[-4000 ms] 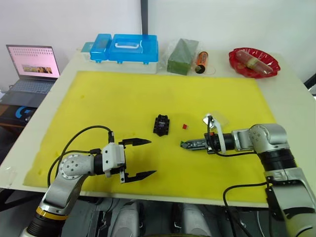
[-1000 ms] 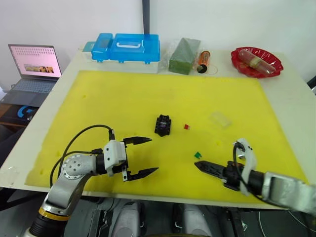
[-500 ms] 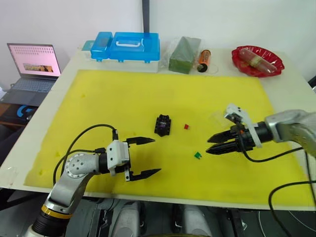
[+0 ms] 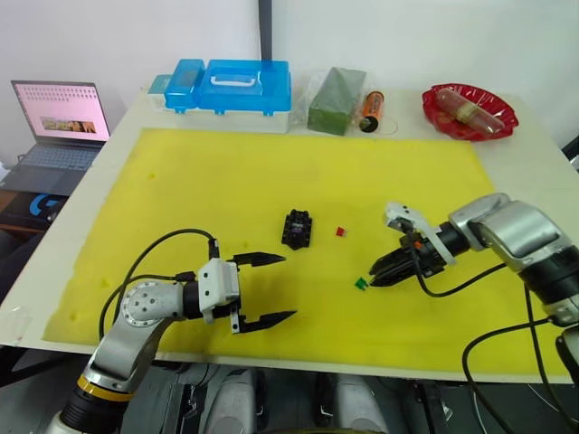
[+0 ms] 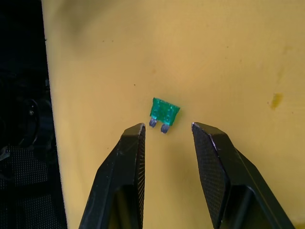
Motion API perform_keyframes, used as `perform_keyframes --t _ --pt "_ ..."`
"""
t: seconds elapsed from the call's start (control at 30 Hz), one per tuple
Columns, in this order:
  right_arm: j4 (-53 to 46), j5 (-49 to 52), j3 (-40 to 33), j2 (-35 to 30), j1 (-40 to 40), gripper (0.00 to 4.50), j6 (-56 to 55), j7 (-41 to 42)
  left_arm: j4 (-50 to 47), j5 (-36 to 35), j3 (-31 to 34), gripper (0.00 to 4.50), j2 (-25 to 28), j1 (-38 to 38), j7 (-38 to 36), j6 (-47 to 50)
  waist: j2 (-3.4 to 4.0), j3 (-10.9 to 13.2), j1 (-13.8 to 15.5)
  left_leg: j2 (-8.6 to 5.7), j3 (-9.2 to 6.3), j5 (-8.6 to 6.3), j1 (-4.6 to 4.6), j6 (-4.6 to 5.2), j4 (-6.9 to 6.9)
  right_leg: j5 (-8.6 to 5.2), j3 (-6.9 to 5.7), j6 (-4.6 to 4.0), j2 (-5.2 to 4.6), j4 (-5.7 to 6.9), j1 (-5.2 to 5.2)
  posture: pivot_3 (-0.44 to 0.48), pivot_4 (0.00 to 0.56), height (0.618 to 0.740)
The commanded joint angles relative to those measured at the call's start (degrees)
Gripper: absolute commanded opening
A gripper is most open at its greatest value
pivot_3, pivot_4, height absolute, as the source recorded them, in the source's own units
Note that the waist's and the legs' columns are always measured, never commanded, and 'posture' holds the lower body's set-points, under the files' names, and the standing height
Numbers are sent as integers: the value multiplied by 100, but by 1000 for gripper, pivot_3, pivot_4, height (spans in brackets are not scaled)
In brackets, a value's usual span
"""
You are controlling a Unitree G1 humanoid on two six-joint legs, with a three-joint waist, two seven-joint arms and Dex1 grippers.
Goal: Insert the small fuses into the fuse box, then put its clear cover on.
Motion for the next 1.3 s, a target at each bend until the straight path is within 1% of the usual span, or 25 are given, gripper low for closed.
perform_keyframes --t 0.03,0.33,0.67,0.73,0.77,0.87,1.0,1.13,1.17,1.23,1.3 --pt "57 -193 -75 57 -167 1574 22 219 -204 -13 23 4500 -19 -2 56 -78 0 0 6 0 0 0 0 0 0 0 0 0 0 0 0 0 150 740" --pt "106 -375 -121 310 -152 1574 323 299 -227 -35 41 4500 -62 2 152 -61 0 0 -1 0 0 0 4 -1 1 1 -2 -1 0 3 3 0 150 740" --pt "52 -313 -210 431 -52 1574 619 269 -288 -50 32 4500 -48 -10 178 7 0 -1 -1 0 0 1 6 -1 1 2 -2 -1 1 4 6 0 150 740" --pt "29 -311 -237 441 -6 1245 621 242 -300 -45 29 4500 -47 7 189 4 0 -1 -1 0 0 1 7 -2 1 2 -2 -1 1 5 7 0 150 740" --pt "26 -318 -247 446 9 1008 607 232 -300 -42 27 4500 -45 7 191 3 1 -1 -1 0 0 1 7 -2 1 2 -2 -1 1 5 7 0 150 740" --pt "46 -352 -271 460 49 23 552 185 -296 -38 17 4500 -42 1 192 3 1 -1 -1 0 0 1 8 -2 1 2 -2 -1 1 5 8 0 150 740" --pt "-113 -275 -383 373 167 23 584 217 -316 -78 12 4500 -31 30 175 7 1 -1 0 0 0 1 11 -2 1 2 -2 -1 1 5 11 0 150 740" --pt "-355 -72 -712 230 249 23 899 157 -353 -120 32 4500 -18 105 173 0 0 -1 5 0 -1 1 12 -2 2 2 -2 -1 1 6 12 0 150 740" --pt "-519 70 -876 177 318 23 1131 94 -355 -130 44 4500 -9 114 166 -3 0 -1 6 0 -1 1 12 -2 1 2 -3 -1 1 6 12 0 150 740" --pt "-958 469 -1375 154 532 23 1882 -228 -351 -164 88 4500 20 130 148 -12 0 -1 6 0 -1 1 12 -2 2 2 -2 -1 1 6 12 0 150 740" --pt "-1514 887 -2219 345 883 23 2947 -750 -355 -205 150 4500 48 180 149 -23 0 -1 5 0 -4 1 13 -2 1 2 -4 -1 0 8 14 0 150 740"
